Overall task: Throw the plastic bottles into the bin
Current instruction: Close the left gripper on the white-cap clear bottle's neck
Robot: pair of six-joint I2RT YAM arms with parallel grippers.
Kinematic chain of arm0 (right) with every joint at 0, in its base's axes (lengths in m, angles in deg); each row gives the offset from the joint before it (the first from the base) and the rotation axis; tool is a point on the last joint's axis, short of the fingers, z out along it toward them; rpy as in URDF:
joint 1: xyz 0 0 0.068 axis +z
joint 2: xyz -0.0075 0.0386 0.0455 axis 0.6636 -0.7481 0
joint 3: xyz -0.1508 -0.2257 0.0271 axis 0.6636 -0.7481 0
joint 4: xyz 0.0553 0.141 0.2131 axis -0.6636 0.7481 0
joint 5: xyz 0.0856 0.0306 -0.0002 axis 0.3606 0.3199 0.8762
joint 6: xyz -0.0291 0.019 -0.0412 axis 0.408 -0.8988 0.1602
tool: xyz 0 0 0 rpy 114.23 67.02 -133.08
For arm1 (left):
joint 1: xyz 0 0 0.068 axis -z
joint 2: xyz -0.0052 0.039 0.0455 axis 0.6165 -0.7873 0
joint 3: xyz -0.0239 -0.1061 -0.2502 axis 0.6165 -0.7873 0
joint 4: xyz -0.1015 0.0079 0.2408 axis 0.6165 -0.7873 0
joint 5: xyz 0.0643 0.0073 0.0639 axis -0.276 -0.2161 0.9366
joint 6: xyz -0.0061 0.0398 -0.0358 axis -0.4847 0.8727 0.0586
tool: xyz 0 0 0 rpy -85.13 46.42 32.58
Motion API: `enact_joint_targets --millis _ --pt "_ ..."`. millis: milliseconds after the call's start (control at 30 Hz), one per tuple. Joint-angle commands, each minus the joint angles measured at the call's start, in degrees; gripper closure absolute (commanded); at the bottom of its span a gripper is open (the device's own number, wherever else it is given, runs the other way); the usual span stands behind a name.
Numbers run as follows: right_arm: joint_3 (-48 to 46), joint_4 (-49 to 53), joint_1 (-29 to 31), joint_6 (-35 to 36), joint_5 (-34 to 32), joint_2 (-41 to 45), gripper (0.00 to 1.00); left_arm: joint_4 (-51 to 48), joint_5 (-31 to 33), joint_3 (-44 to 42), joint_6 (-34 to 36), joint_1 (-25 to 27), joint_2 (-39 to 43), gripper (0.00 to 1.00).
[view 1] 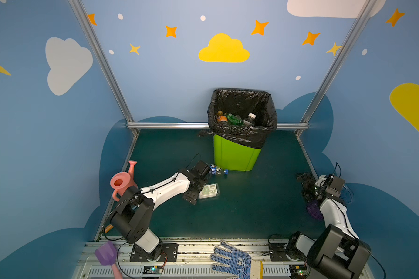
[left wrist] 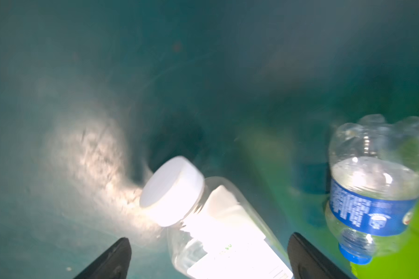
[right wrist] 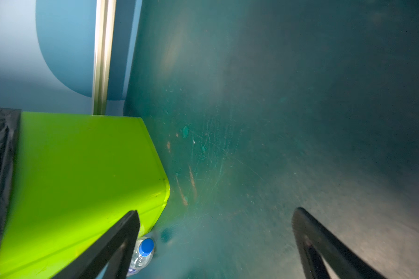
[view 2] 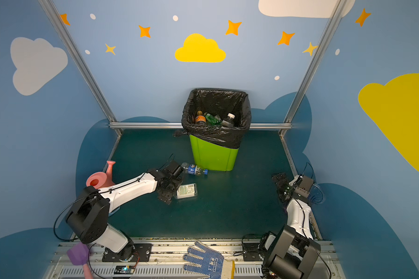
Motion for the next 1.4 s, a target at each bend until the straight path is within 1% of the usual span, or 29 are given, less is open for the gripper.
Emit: enact_joint_targets --millis 0,167,300,367,533,667,767,1000,1067,1133,1267,1367 --pt "-0.6 0.0 -0.6 -0.5 1.1 -1.4 0.03 1.1 -3.0 -1.8 -8.0 0.8 -0.7 0.00" --pt "-0.6 0.1 -1.3 0.0 1.4 -2.2 0.03 3.7 -4.5 -0.5 -13.3 2.9 -2.9 0.00" --pt "-0.9 0.2 -1.7 0.3 1.9 -2.4 0.03 1.6 -2.5 2.9 -12.9 3.0 -5.3 0.00" --pt "-1.0 0.3 -2.1 0.5 2.1 -2.4 0.03 1.8 -1.6 3.6 -13.1 2.2 -6.0 0.00" --pt "-0.9 0.2 -2.9 0.7 2.4 -2.7 0.03 -0.1 0.6 6.3 -11.9 1.5 -6.7 0.00" --pt "-1.0 -0.8 -3.3 0.3 3.3 -4.0 0.03 3.0 -1.0 5.2 -13.3 1.2 -8.2 0.00" --pt "-0.7 -0.7 -3.7 0.3 3.8 -5.0 0.03 4.7 -3.1 5.1 -13.5 0.8 -10.3 0.00" --pt "-0.8 -1.3 -4.1 1.1 5.1 -5.7 0.03 7.2 -5.0 4.4 -13.4 0.5 -12.6 0.02" --pt "-0.6 -1.6 -4.0 1.7 6.0 -5.3 0.03 7.8 -5.3 3.8 -13.2 0.3 -12.6 0.04" --pt "-0.6 -1.5 -3.9 2.0 5.9 -4.9 0.03 7.8 -5.1 3.3 -12.8 0.1 -12.2 0.09" --pt "-0.7 -1.7 -3.9 1.9 6.1 -4.7 0.03 8.6 -5.1 1.2 -12.1 -0.6 -10.9 0.24" --pt "-0.9 -1.7 -3.8 1.7 6.3 -4.7 0.03 9.9 -5.3 -1.0 -10.8 -1.7 -9.7 0.38"
